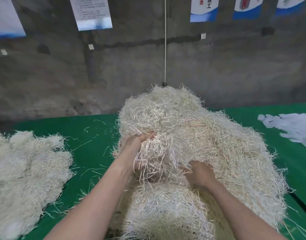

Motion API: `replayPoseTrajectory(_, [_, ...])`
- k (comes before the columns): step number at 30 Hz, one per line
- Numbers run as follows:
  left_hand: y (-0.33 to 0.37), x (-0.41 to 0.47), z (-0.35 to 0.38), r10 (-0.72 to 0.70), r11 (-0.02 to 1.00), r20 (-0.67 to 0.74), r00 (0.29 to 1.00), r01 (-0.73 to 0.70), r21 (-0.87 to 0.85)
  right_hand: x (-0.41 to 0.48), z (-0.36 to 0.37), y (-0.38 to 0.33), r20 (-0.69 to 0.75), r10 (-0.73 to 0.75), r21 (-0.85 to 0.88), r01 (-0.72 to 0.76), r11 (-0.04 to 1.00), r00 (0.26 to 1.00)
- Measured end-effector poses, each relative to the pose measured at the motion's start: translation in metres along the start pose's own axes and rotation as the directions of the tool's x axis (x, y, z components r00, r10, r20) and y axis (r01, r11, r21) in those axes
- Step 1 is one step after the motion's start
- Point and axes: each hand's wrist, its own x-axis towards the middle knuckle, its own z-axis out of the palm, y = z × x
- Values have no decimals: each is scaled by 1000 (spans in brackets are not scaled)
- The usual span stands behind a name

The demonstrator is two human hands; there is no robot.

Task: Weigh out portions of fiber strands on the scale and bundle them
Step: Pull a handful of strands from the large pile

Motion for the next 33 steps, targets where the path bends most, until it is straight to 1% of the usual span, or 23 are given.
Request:
replayPoseTrajectory(2, [2, -1, -1, -35, 999, -59, 998, 35, -8, 2, -6, -7, -78, -116, -76, 110, 991, 990])
replayPoseTrajectory(4, [9, -2, -5, -7, 998, -54, 998, 3, -64, 1, -23, -24, -252, -255, -36, 254, 966, 933])
replayPoseTrajectory(6, [17, -3, -7, 82, 993, 9, 997, -81, -85, -3, -35, -47, -372, -341, 141, 416, 898, 863])
replayPoseTrajectory(7, [19, -7, -7, 109, 987, 17, 994, -107, -118, -6, -36, -60, -388, -357, 266, 474, 839, 850])
replayPoseTrajectory(8, [24, -11, -6, 123, 979, 26, 992, -117, -165, -9, -33, -71, -328, -360, 384, 472, 794, 873])
replayPoseTrajectory(9, [27, -13, -6, 138, 968, 34, 990, -128, -217, -10, -25, -79, -223, -361, 437, 424, 793, 906])
replayPoseTrajectory(10, [29, -15, -7, 148, 959, 34, 988, -135, -247, -10, -12, -82, -115, -391, 333, 407, 851, 913])
replayPoseTrajectory(12, [35, -16, -11, 162, 961, 23, 987, -152, -232, -7, 15, -66, 70, -419, -57, 423, 904, 905])
replayPoseTrajectory(13, [38, -17, -15, 172, 962, 1, 985, -168, -213, -7, 24, -53, 136, -346, -150, 364, 919, 928])
replayPoseTrajectory(14, [42, -17, -17, 185, 963, -16, 983, -185, -197, -6, 28, -42, 168, -265, -172, 293, 940, 949])
replayPoseTrajectory(17, [44, -17, -19, 162, 971, -24, 986, -164, -175, -9, 20, -32, 159, -142, 149, 119, 982, 977])
replayPoseTrajectory(18, [41, -15, -20, 150, 975, -7, 989, -150, -164, -9, 7, -37, 100, -164, 236, 136, 962, 981])
replayPoseTrajectory(20, [36, -10, -19, 124, 978, 8, 992, -121, -167, -10, -27, -52, -84, -266, 307, 279, 910, 960])
replayPoseTrajectory(22, [31, -5, -18, 153, 975, 13, 988, -149, -164, -10, -59, -67, -191, -383, 456, 428, 781, 904])
replayPoseTrajectory(23, [30, -6, -16, 145, 974, 1, 989, -143, -174, -11, -69, -74, -169, -433, 563, 448, 695, 885])
replayPoseTrajectory(24, [30, -7, -15, 141, 971, -2, 990, -139, -195, -9, -71, -79, -94, -466, 640, 412, 648, 880])
replayPoseTrajectory(25, [30, -8, -15, 143, 966, -5, 990, -141, -218, -12, -67, -85, 7, -492, 651, 370, 663, 870])
replayPoseTrajectory(26, [30, -8, -16, 149, 962, 6, 989, -144, -231, -15, -58, -93, 134, -500, 581, 341, 739, 856])
replayPoseTrajectory(27, [29, -5, -18, 165, 968, 31, 986, -156, -199, -17, -49, -98, 243, -493, 515, 320, 795, 835])
replayPoseTrajectory(28, [30, -2, -21, 190, 976, 68, 979, -181, -121, -16, -38, -99, 288, -484, 490, 307, 816, 826])
replayPoseTrajectory(30, [32, 0, -30, 224, 961, 171, 959, -246, 125, -13, -25, -90, 271, -446, 589, 219, 777, 853])
replayPoseTrajectory(31, [30, 0, -36, 223, 940, 145, 964, -252, 231, -11, -25, -80, 261, -420, 634, 174, 753, 869])
replayPoseTrajectory(33, [21, 5, -50, 148, 924, 5, 989, -141, 355, -4, -31, -56, 219, -351, 632, 141, 762, 911])
